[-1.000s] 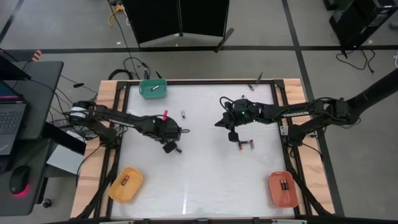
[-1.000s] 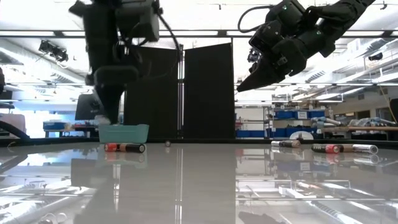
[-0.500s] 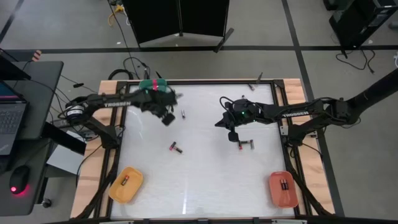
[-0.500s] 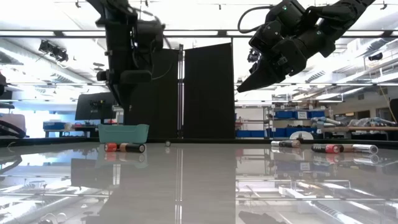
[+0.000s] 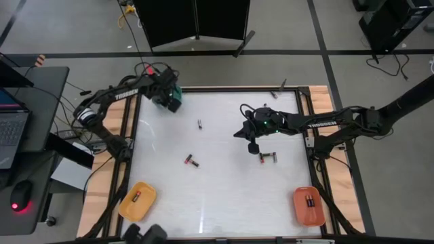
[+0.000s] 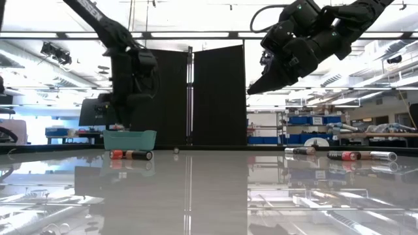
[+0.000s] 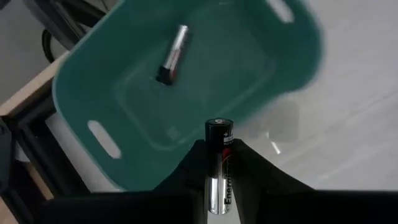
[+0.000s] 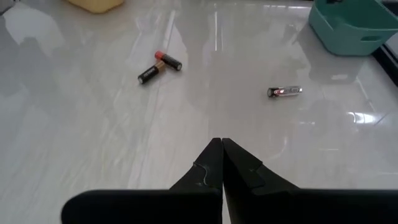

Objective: Sort batteries
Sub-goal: Put the middle left silver battery into the blue bin

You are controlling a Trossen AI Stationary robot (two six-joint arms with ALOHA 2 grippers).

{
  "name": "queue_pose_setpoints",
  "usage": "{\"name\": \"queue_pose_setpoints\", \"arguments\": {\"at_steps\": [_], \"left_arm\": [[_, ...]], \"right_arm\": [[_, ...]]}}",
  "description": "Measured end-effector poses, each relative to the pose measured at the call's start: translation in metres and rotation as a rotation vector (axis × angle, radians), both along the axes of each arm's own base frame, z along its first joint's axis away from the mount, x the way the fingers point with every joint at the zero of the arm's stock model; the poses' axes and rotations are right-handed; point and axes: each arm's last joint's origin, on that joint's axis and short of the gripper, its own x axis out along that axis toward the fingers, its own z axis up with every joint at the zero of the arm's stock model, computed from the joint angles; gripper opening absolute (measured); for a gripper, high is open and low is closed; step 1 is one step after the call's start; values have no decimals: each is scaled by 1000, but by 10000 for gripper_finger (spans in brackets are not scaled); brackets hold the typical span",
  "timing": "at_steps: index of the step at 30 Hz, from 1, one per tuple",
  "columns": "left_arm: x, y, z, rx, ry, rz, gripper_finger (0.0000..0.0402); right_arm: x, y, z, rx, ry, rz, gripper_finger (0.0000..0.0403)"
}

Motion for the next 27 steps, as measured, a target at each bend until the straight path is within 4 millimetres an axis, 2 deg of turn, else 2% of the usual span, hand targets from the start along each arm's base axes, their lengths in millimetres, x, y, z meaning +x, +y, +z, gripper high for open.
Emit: {"name": "queue_pose_setpoints", "arguments": {"at_steps": [8,13,18,27], "left_arm": [[26,43,0,47,53,-85,48],[41,61,-15,14,91,-123,48],[44,66,-34,-31,129,-121,48],[44,67,-34,-10,158,-109,48]], "right_arm": [[0,0,0,7,-5,-7,9],[0,0,0,10,-3,-9,10],[0,0,-1,8,7,-6,10],[0,0,-1,6,8,-5,10]]}}
